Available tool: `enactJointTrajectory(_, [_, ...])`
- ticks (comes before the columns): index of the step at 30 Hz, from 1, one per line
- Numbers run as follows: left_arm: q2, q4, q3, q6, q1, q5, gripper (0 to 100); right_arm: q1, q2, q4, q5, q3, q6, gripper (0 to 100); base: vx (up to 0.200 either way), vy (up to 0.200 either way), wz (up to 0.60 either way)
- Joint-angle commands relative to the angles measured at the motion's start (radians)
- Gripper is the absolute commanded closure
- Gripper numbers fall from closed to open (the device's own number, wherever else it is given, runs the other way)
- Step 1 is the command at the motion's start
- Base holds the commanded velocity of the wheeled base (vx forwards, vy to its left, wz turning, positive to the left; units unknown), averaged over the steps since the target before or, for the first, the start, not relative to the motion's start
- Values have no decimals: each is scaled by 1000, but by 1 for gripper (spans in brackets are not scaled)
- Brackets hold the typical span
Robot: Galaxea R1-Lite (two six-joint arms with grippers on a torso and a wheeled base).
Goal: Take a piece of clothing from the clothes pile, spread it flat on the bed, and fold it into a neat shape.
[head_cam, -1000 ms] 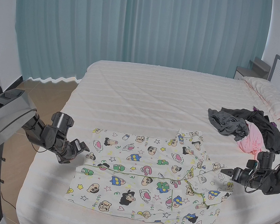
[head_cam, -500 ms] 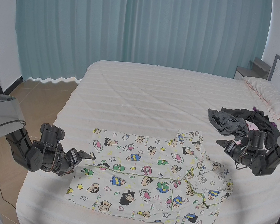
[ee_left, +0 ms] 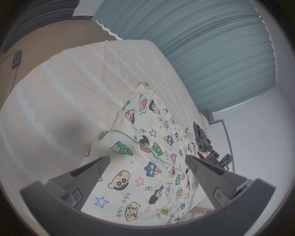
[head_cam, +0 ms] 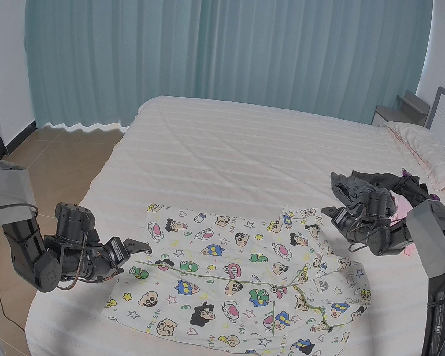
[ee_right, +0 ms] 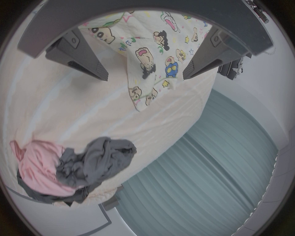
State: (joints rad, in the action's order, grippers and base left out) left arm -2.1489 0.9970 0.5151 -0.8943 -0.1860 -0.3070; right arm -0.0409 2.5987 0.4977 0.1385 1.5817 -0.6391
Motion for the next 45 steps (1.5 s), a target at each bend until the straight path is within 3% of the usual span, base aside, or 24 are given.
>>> enactJointTrajectory(1, [-5, 17, -20, -54, -1, 2, 0, -16, 72, -4, -2, 37, -8, 0, 0, 0, 0])
enactJointTrajectory(11, [-34, 143, -53, -71, -1, 6, 0, -40, 101, -8, -11, 73, -30, 0, 60, 0, 0])
enactJointTrajectory(28, [-37, 146, -55, -66, -3, 8, 0, -44, 119, -22, -28, 112, -31, 0, 0, 0, 0])
enactJointTrajectory(34, [-37, 146, -56, -64, -4, 8, 0, -39, 115, -21, -28, 112, -31, 0, 0, -200, 0])
enactJointTrajectory(45, [-37, 146, -56, -64, -4, 9, 0, -22, 123, -22, -28, 127, -31, 0, 0, 0, 0])
